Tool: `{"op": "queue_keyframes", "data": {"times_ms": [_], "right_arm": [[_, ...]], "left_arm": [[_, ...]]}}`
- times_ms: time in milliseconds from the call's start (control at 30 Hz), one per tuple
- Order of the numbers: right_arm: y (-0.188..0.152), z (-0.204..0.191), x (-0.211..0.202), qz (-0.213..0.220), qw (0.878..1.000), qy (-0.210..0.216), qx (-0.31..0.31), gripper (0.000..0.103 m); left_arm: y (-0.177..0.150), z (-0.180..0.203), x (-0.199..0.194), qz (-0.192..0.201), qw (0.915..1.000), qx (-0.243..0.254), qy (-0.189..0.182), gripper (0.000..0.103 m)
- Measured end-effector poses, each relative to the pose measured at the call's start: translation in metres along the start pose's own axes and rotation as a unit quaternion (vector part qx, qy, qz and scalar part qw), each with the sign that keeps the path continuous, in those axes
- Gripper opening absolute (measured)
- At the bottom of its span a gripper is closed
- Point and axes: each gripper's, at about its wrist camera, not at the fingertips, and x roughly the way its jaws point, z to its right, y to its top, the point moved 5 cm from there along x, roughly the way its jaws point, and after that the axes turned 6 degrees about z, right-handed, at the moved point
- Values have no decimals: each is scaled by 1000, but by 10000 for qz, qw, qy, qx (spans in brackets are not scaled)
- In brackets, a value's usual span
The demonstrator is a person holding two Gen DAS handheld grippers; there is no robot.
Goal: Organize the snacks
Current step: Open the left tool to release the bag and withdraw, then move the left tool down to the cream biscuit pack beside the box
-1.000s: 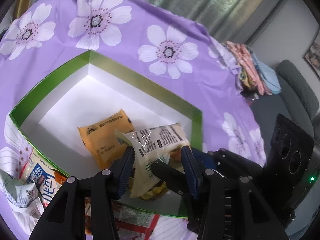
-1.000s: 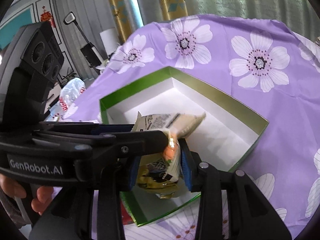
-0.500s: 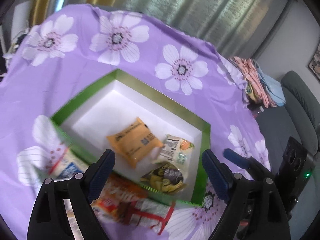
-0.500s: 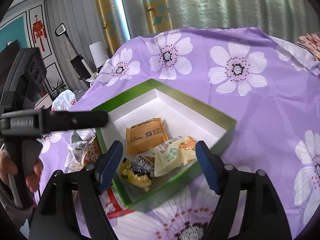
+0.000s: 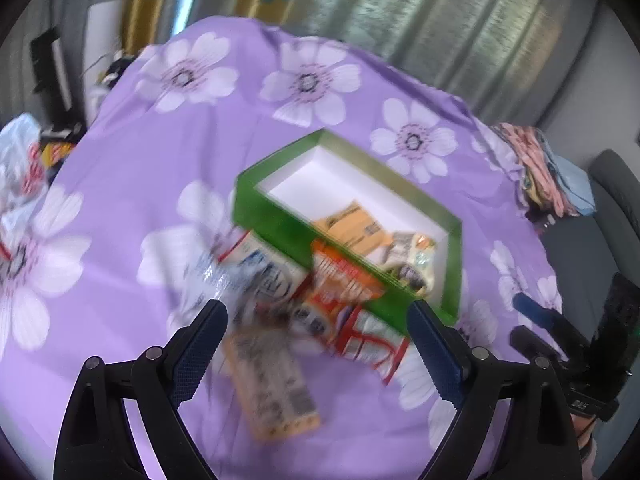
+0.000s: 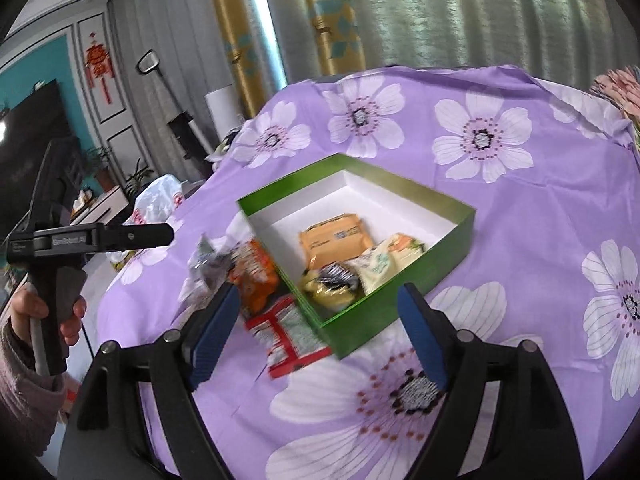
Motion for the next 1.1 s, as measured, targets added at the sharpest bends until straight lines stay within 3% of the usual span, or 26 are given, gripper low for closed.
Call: {"op": "queue_keyframes", "data": {"times_ms": [333, 667, 1100], "right_arm": [[-29, -44, -3, -323, 9981, 429, -306, 81], [-68, -86, 28, -867, 9902, 884, -654, 81], [-91, -111, 70, -1300, 9804, 1147, -935, 79]], "left_arm": [[-46, -12, -4, -230, 9991, 88, 331, 91], [-70, -19, 1, -313, 9972, 337, 584, 91], [-82, -39, 15, -408, 9991, -27, 59, 91]]}}
